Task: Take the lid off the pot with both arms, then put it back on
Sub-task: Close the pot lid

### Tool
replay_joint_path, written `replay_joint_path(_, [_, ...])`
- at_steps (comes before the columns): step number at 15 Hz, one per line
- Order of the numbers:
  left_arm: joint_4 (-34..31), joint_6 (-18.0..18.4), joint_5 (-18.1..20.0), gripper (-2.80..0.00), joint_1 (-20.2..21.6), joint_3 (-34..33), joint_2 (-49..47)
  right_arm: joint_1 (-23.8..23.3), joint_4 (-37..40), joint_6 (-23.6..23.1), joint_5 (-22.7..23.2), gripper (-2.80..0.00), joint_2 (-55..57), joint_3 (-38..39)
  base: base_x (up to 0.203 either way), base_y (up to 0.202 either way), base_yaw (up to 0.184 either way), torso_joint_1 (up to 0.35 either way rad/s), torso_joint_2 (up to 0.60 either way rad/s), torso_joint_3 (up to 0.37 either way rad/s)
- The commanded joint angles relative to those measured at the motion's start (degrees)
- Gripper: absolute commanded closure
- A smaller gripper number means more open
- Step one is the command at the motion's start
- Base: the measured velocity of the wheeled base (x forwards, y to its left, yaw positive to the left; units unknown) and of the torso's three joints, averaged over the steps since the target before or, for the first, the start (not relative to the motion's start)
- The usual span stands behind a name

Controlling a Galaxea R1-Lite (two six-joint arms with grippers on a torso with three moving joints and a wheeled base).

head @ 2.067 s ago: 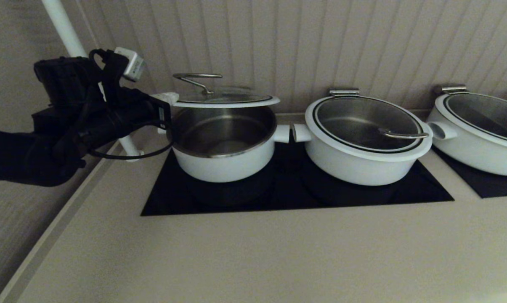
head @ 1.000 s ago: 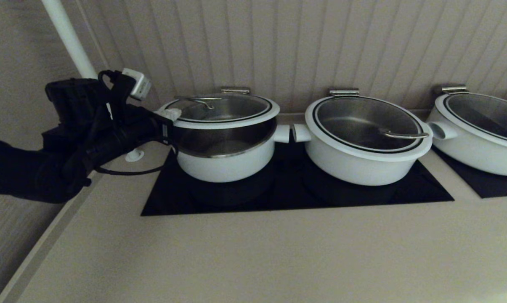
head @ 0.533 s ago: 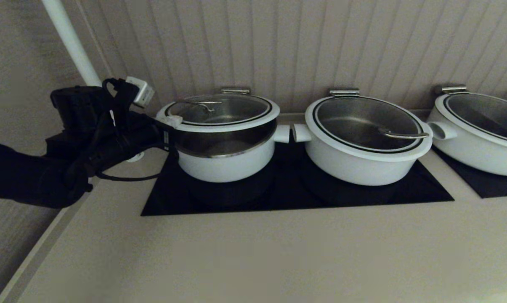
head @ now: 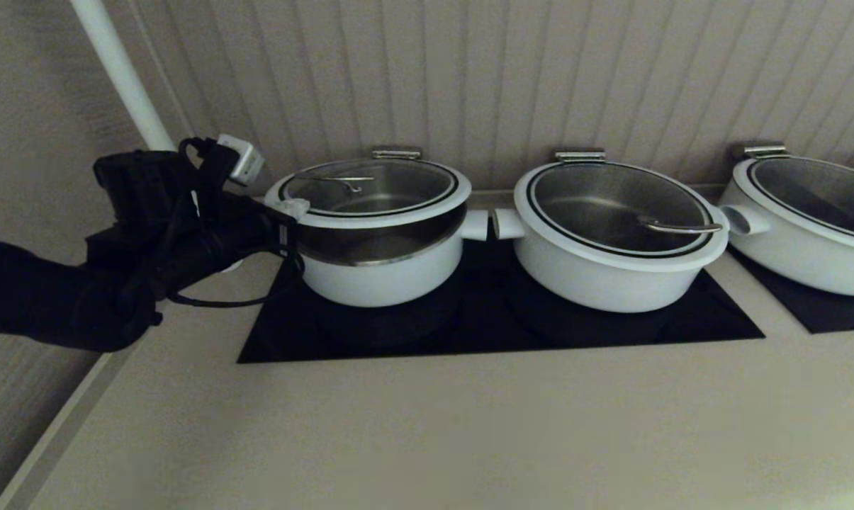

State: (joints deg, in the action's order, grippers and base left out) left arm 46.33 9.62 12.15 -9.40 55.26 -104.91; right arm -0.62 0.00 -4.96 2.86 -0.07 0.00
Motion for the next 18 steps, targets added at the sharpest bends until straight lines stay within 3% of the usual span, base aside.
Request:
replay_joint_path(1, [4.20,0.08,-0.01,0.00,-0.01,-0.97,-1.54,0.01,0.00,-0.05,0.04,0.00,0.07,0.00,0.000,0.000,0.000,0.000,0.00,0.000])
replay_joint_path(3, [7.26,0.01,-0.03,0.00,-0.01,-3.15,-2.26,0.01,0.00,-0.05,-0.02,0.00,0.07,0.00,0.000,0.000,0.000,0.000,0.00,0.000])
replay_joint_path(18, [10.44,0.23,-0.20,0.00,-0.01,-5.69,-6.01,0.01,0.00,-0.05,0.04,0.00,0.07,0.00,0.000,0.000,0.000,0.000,0.00,0.000])
